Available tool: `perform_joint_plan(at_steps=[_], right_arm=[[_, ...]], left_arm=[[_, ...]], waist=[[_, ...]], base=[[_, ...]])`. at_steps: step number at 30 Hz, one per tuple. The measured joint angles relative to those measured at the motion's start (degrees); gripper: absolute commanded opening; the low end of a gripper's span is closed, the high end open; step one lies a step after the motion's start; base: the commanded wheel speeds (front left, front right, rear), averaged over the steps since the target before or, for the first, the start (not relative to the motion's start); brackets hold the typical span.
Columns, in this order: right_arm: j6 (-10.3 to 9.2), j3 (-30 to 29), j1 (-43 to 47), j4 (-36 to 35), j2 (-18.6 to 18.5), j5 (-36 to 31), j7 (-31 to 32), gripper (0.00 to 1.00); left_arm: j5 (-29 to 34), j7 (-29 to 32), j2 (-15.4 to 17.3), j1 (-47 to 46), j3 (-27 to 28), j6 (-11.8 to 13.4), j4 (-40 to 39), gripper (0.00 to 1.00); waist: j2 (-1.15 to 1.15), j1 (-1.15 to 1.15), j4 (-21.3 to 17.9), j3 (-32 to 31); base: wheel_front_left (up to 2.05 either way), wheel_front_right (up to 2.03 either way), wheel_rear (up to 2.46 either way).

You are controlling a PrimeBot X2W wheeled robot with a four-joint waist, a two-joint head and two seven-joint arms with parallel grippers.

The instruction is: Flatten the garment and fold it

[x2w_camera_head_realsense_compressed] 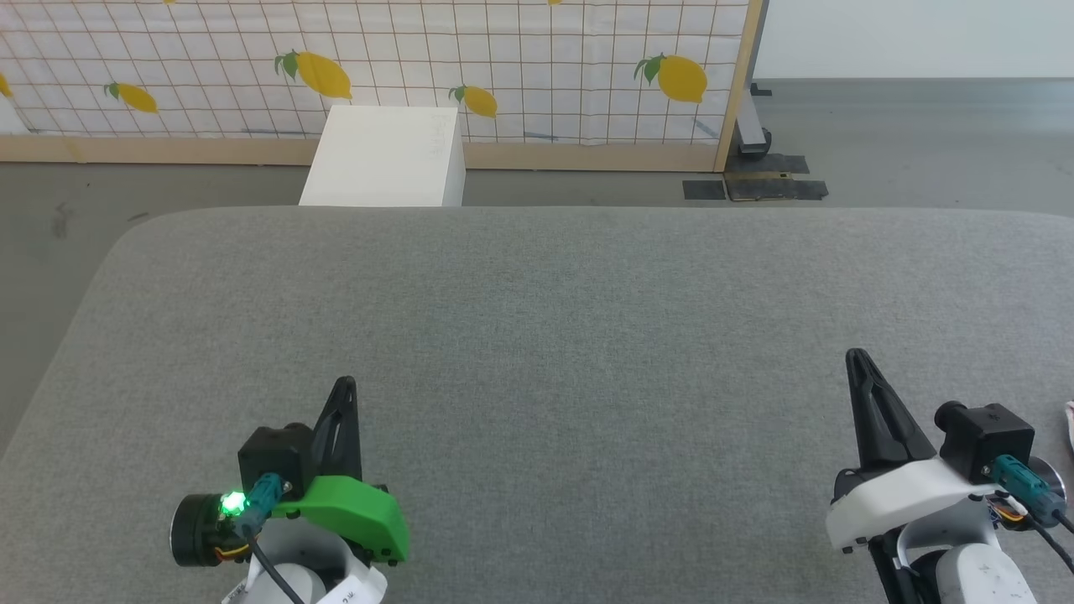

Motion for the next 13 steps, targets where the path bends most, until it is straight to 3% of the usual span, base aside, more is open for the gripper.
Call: perform_joint_plan(at_steps=[13], right_arm=[[0.00, 0.4, 0.2, -1.4, 0.0, -1.0, 1.2, 0.00]], left_arm=[[1.5, 1.3, -0.4, 0.3, 1.4, -0.6, -1.6, 0.00]], waist=[[0.00, 0.00, 0.0, 0.1]], base=[[0.00, 0.00, 0.00]])
